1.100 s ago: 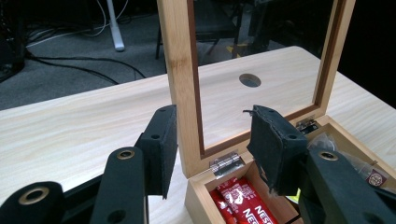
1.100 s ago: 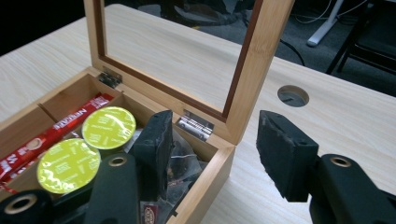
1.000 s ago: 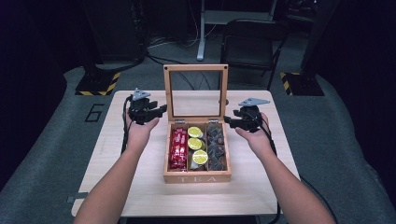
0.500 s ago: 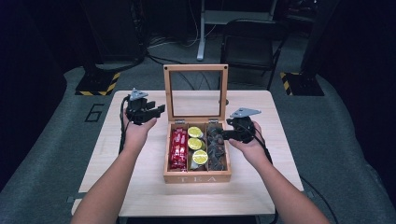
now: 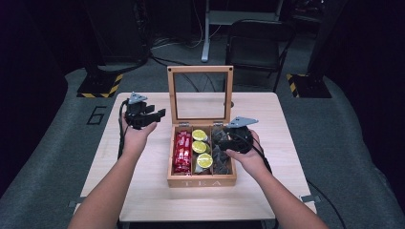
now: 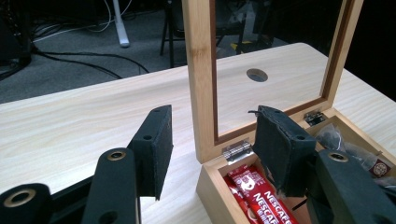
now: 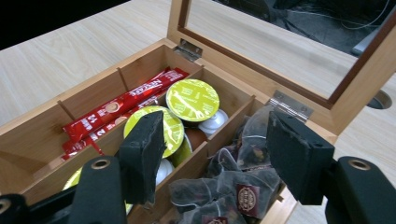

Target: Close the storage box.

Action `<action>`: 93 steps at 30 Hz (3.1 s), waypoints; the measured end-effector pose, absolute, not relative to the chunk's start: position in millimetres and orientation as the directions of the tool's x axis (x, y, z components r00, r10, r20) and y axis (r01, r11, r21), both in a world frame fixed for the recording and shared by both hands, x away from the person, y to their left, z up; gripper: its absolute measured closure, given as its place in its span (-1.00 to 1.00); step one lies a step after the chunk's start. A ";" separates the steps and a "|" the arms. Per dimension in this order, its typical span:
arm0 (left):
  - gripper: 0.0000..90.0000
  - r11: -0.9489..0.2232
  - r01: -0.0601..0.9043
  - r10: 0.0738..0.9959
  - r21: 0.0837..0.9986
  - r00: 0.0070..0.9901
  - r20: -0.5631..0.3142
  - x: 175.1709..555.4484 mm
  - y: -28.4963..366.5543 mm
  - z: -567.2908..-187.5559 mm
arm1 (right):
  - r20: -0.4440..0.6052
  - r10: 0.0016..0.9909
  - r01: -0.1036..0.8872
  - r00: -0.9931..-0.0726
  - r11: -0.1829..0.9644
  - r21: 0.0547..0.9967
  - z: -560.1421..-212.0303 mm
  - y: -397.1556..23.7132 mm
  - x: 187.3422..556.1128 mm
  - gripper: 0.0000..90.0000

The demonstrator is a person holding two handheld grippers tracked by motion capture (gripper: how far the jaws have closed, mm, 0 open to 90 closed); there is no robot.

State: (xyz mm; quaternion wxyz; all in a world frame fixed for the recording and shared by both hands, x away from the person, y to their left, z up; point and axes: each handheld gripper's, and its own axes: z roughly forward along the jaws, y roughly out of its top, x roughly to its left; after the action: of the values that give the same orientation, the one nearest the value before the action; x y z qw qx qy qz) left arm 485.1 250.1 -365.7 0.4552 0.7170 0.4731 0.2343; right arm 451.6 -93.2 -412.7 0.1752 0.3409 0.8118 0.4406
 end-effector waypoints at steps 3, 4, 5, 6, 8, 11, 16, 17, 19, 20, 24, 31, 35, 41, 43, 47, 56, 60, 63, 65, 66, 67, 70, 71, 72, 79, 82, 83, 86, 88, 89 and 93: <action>0.04 -0.134 0.465 0.892 0.875 0.442 -0.098 484.6 250.7 -365.7 | 0.018 0.704 0.395 -0.710 0.377 0.838 -413.0 -91.8 449.8 -0.18; 0.04 -0.134 0.463 0.892 0.876 0.442 -0.097 484.8 251.0 -365.8 | 0.014 0.699 0.388 -0.715 0.381 0.839 -413.2 -91.9 449.7 -0.18; 0.03 -0.131 0.463 0.892 0.877 0.441 -0.099 485.0 250.9 -366.0 | 0.023 0.702 0.395 -0.712 0.373 0.840 -413.7 -91.3 448.3 -0.18; 0.03 -0.132 0.463 0.892 0.876 0.442 -0.099 485.0 250.5 -366.1 | 0.028 0.702 0.400 -0.712 0.373 0.837 -413.8 -90.9 447.8 -0.19; 0.03 -0.138 0.462 0.888 0.876 0.450 -0.098 485.2 250.0 -365.9 | 0.019 0.698 0.396 -0.716 0.383 0.834 -413.9 -89.8 446.4 -0.19; 0.02 -0.138 0.462 0.887 0.876 0.450 -0.098 484.9 248.9 -366.2 | 0.016 0.690 0.387 -0.724 0.387 0.837 -413.7 -88.2 444.3 -0.20; 0.02 -0.139 0.460 0.885 0.877 0.455 -0.098 483.5 248.5 -365.3 | 0.021 0.681 0.385 -0.732 0.389 0.837 -415.5 -84.7 440.8 -0.20; 0.01 -0.140 0.460 0.885 0.877 0.455 -0.097 483.4 248.5 -365.4 | 0.020 0.675 0.384 -0.737 0.395 0.835 -415.9 -84.3 440.1 -0.20; 0.01 -0.141 0.462 0.885 0.876 0.455 -0.097 483.3 248.9 -365.5 | 0.013 0.667 0.378 -0.745 0.406 0.832 -417.0 -82.9 438.9 -0.20; 0.01 -0.137 0.460 0.886 0.878 0.452 -0.099 483.3 249.0 -365.7 | 0.013 0.669 0.380 -0.743 0.407 0.831 -417.5 -81.8 437.9 -0.21; 0.01 -0.137 0.461 0.887 0.877 0.451 -0.098 483.2 250.0 -365.8 | 0.010 0.664 0.380 -0.748 0.415 0.827 -419.0 -78.8 434.0 -0.23; 0.01 -0.141 0.462 0.887 0.876 0.452 -0.096 482.7 250.5 -366.1 | -0.002 0.647 0.368 -0.763 0.437 0.821 -424.1 -72.4 428.2 -0.26; 0.01 -0.141 0.462 0.887 0.875 0.452 -0.096 482.6 250.5 -366.3 | -0.018 0.628 0.349 -0.778 0.455 0.819 -424.6 -69.7 426.7 -0.28; 0.01 -0.141 0.465 0.887 0.874 0.451 -0.097 482.4 250.5 -366.7 | -0.008 0.623 0.351 -0.783 0.452 0.820 -425.7 -66.3 422.5 -0.30; 0.01 -0.143 0.464 0.887 0.874 0.452 -0.095 482.2 250.3 -366.7 | 0.004 0.615 0.353 -0.789 0.447 0.822 -427.7 -65.4 421.4 -0.31; 0.01 -0.143 0.465 0.887 0.874 0.452 -0.095 482.1 250.1 -367.4 | 0.014 0.607 0.361 -0.794 0.454 0.815 -432.8 -62.6 417.7 -0.32; 0.01 -0.144 0.464 0.888 0.874 0.451 -0.093 482.1 249.7 -369.1 | 0.018 0.582 0.364 -0.813 0.484 0.796 -442.8 -55.7 414.4 -0.37; 0.01 -0.144 0.467 0.888 0.872 0.450 -0.094 482.1 250.7 -369.4 | 0.015 0.581 0.366 -0.813 0.492 0.790 -446.3 -53.3 413.5 -0.38; 0.01 -0.142 0.468 0.889 0.872 0.448 -0.096 481.9 250.9 -369.5 | 0.022 0.582 0.378 -0.813 0.499 0.780 -448.7 -52.4 412.7 -0.39; 0.01 -0.141 0.467 0.889 0.873 0.447 -0.096 481.9 250.7 -369.6 | 0.014 0.575 0.369 -0.818 0.507 0.779 -450.3 -52.0 413.1 -0.39; 0.01 -0.141 0.467 0.889 0.873 0.448 -0.096 481.9 250.6 -369.5 | 0.017 0.574 0.373 -0.819 0.510 0.775 -450.7 -51.7 412.6 -0.39; 0.01 -0.141 0.466 0.889 0.873 0.448 -0.095 481.9 250.4 -369.6 | 0.016 0.575 0.373 -0.818 0.509 0.776 -451.4 -51.4 412.5 -0.39; 0.01 -0.145 0.468 0.888 0.872 0.450 -0.094 482.0 250.2 -369.7 | 0.014 0.570 0.371 -0.822 0.516 0.772 -453.0 -50.5 412.3 -0.39; 0.01 -0.144 0.467 0.888 0.872 0.450 -0.095 482.1 249.8 -370.0 | 0.018 0.573 0.378 -0.819 0.516 0.769 -453.6 -49.7 411.6 -0.39; 0.01 -0.147 0.468 0.888 0.871 0.451 -0.093 482.2 249.6 -370.0 | 0.015 0.570 0.376 -0.822 0.521 0.766 -453.8 -49.3 411.5 -0.39; 0.01 -0.145 0.467 0.887 0.872 0.452 -0.095 482.3 248.4 -370.4 | 0.003 0.561 0.368 -0.828 0.537 0.759 -455.6 -47.0 411.5 -0.38; 0.01 -0.149 0.468 0.887 0.871 0.453 -0.092 482.1 248.1 -371.0 | -0.002 0.559 0.366 -0.829 0.546 0.753 -455.9 -46.8 411.3 -0.31; 0.01 -0.151 0.469 0.887 0.870 0.454 -0.091 482.1 248.2 -371.1 | -0.007 0.559 0.362 -0.829 0.547 0.755 -456.2 -46.5 411.2 -0.28; 0.01 -0.145 0.471 0.888 0.870 0.450 -0.095 482.1 248.6 -371.6 | -0.009 0.554 0.361 -0.832 0.554 0.750 -456.3 -45.9 410.6 -0.23; 0.01 -0.144 0.470 0.888 0.871 0.449 -0.096 482.2 248.8 -371.8 | -0.014 0.555 0.359 -0.832 0.557 0.749 -456.3 -45.9 410.4 -0.20; 0.01 -0.144 0.470 0.888 0.871 0.449 -0.095 482.2 248.8 -371.8 | -0.013 0.555 0.360 -0.832 0.557 0.749 -456.1 -46.0 410.4 -0.20; 0.01 -0.145 0.470 0.888 0.871 0.450 -0.095 482.2 248.6 -371.8 | -0.016 0.557 0.358 -0.831 0.555 0.751 -455.8 -46.3 410.1 -0.19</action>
State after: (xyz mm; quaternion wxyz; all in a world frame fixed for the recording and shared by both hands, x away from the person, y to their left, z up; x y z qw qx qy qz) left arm 482.2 248.6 -371.8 0.4536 0.7207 0.4710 0.2302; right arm 410.1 -46.3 -455.8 0.1268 0.2620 0.8726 0.3922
